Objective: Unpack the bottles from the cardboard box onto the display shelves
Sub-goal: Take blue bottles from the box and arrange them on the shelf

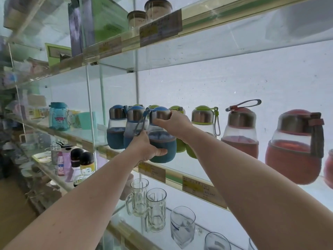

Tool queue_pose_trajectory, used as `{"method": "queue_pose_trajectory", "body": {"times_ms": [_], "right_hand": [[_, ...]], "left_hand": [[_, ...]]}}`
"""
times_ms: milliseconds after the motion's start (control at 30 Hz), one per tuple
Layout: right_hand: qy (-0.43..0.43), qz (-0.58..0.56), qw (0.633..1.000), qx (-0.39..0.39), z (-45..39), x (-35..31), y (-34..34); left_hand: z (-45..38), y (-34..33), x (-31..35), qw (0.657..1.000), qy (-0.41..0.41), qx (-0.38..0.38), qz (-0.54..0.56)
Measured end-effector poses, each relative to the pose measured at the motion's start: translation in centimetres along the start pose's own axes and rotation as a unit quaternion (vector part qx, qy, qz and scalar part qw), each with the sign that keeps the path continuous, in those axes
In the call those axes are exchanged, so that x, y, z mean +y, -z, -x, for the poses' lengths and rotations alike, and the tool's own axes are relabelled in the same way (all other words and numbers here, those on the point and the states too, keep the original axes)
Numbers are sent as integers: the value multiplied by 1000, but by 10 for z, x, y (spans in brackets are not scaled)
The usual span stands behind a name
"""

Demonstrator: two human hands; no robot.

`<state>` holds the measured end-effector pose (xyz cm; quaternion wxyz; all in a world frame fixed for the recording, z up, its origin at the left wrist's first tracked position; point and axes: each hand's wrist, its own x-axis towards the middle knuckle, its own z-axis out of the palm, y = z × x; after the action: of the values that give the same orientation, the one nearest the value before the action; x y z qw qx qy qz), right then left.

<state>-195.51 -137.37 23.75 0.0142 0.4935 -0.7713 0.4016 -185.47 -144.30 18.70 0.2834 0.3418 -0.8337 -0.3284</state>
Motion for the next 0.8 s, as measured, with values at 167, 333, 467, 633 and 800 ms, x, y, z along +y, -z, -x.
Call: {"method": "queue_pose_trajectory", "body": {"times_ms": [167,333,467,633,800], "right_hand": [[-31,-10,999,1,4,-6,2],[93,19,989,110,31,-49,5],[226,-45,972,38,67,-99,-26],[225,-71,958,-164,116,-121,-124],[122,-63,935,-326,174,-94,-233]], "left_hand": [[4,5,8,999,29,-32,14],[37,30,15,997,8,68,34],[78,62,-17,983,37,175,-30],[144,87,-97,969,184,150,-67],[215,82,-194,943,302,131,-52]]}}
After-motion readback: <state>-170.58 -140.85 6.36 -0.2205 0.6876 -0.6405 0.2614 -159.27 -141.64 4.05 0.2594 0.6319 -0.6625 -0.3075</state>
